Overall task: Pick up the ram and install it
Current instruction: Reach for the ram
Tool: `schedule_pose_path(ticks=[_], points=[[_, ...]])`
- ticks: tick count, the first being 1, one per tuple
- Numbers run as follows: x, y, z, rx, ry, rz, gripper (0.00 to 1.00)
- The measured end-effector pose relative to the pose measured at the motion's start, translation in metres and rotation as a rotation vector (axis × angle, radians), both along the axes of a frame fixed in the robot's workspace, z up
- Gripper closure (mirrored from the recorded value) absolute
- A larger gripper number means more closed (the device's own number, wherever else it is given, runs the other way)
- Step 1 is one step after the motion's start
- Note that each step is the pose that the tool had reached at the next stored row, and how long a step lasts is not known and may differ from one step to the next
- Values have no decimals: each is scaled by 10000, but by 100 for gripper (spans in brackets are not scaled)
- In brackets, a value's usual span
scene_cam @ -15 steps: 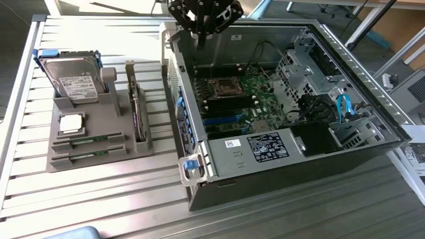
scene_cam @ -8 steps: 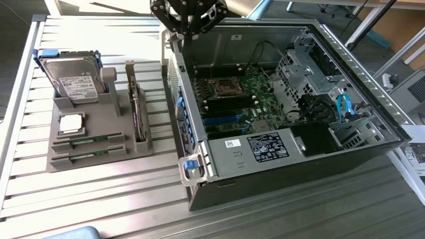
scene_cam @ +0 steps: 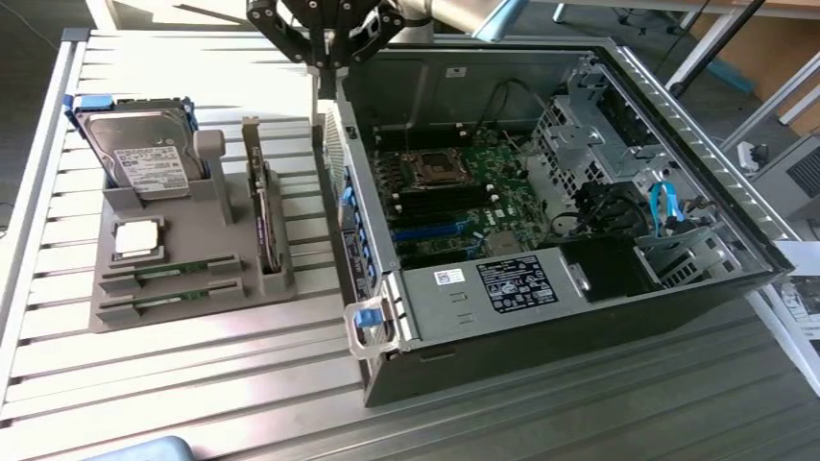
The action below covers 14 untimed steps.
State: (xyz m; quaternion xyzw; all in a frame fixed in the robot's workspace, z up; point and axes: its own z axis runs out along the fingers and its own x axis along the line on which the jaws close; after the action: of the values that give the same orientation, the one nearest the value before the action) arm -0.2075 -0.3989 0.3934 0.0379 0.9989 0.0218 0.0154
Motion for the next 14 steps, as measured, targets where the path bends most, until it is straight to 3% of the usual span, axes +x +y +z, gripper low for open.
schedule_pose_path(ticks=[14], points=[[-444, 0, -1, 0, -29, 0, 89]])
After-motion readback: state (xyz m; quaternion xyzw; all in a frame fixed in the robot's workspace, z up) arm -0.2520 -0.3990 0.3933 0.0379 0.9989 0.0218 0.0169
